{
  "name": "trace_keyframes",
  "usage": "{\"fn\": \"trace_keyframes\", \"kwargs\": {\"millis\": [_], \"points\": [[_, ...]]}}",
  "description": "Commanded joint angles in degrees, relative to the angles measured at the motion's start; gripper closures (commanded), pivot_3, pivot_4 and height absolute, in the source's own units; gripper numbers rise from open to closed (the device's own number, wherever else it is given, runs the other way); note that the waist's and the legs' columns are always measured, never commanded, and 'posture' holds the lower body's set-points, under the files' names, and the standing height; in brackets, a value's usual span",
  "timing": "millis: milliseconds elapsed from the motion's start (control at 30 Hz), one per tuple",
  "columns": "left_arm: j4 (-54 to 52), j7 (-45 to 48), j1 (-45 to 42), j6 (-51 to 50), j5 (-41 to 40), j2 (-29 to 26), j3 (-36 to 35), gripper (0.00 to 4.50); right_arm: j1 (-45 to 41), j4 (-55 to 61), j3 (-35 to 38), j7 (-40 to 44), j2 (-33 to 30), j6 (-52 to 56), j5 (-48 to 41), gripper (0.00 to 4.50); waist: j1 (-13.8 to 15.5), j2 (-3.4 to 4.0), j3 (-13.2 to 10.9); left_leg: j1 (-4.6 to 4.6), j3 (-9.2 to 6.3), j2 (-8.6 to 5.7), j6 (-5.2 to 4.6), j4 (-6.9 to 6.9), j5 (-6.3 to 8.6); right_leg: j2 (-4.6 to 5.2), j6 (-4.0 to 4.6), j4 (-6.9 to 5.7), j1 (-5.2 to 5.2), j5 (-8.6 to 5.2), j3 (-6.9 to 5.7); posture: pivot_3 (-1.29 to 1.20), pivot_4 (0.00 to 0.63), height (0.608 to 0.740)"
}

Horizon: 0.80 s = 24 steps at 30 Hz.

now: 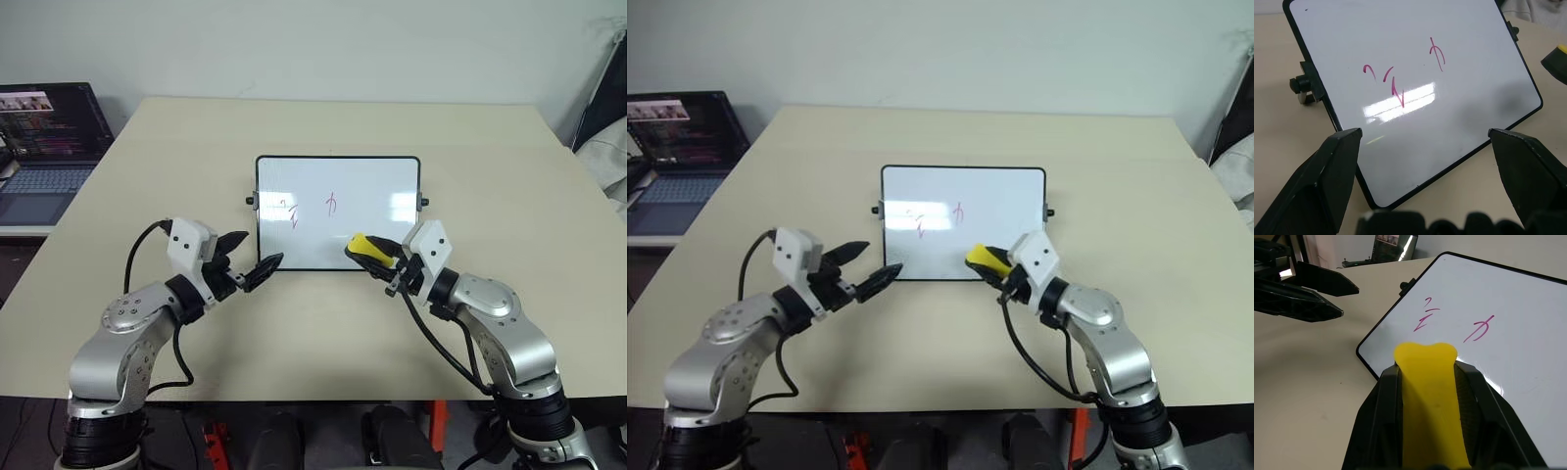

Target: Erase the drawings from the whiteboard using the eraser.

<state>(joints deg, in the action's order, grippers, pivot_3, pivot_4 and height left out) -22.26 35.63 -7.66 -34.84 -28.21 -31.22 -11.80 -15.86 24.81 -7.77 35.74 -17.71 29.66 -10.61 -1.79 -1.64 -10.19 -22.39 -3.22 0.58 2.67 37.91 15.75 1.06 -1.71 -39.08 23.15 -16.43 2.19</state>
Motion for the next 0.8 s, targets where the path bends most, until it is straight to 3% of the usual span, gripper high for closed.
{"fn": "trace_keyframes", "kwargs": {"millis": [33, 267, 467, 667, 800], "points": [[-1.9, -0.3, -1.0, 0.5, -0.3, -0.7, 0.1, 0.0, -3.9, -1.6, -1.3, -2.5, 0.8, -2.5, 2.0, 3.38, -0.1, 0.0, 0.0, 0.0, 0.02, 0.0, 0.0, 0.0, 0.0, 0.0, 0.0, 0.0, 0.0, 0.0, 0.01, 0.0, 0.15, 0.74], [-1.2, 0.2, -2.5, 0.9, 1.1, -1.1, 2.9, 0.0, -21.3, -22.7, -8.3, -8.1, 3.5, -13.9, 14.0, 3.38, -0.2, 0.0, 0.0, 0.03, 0.12, 0.01, 0.01, 0.0, -0.01, -0.03, 0.02, -0.03, 0.04, 0.06, 0.01, 0.0, 0.15, 0.74], [-0.8, 0.8, -4.0, 1.1, 1.3, -1.7, 4.1, 0.0, -31.9, -43.9, -8.9, -11.6, 6.5, -24.2, 18.4, 3.38, 0.0, 0.0, 0.0, -0.05, 0.14, 0.01, 0.01, -0.03, 0.0, 0.02, 0.03, 0.08, 0.08, 0.06, 0.05, 0.0, 0.15, 0.74], [0.1, 1.3, -4.0, 1.9, 1.5, -1.8, 4.1, 0.0, -33.1, -59.2, -10.2, -9.3, 6.2, -24.7, 20.8, 3.38, -0.1, -0.01, 0.0, -0.05, 0.2, -0.02, 0.01, -0.01, 0.0, 0.07, 0.03, 0.05, 0.09, 0.06, 0.09, 0.0, 0.15, 0.74], [0.6, 1.7, -4.1, 2.4, 1.7, -1.7, 4.1, 0.0, -29.6, -59.3, -11.3, -5.6, 5.5, -24.7, 20.5, 3.38, 0.0, -0.02, 0.1, 0.88, 0.09, 0.02, -0.01, -0.05, 0.01, 0.04, 0.06, 0.08, -0.84, 0.05, 0.0, 0.0, 0.15, 0.74]]}}
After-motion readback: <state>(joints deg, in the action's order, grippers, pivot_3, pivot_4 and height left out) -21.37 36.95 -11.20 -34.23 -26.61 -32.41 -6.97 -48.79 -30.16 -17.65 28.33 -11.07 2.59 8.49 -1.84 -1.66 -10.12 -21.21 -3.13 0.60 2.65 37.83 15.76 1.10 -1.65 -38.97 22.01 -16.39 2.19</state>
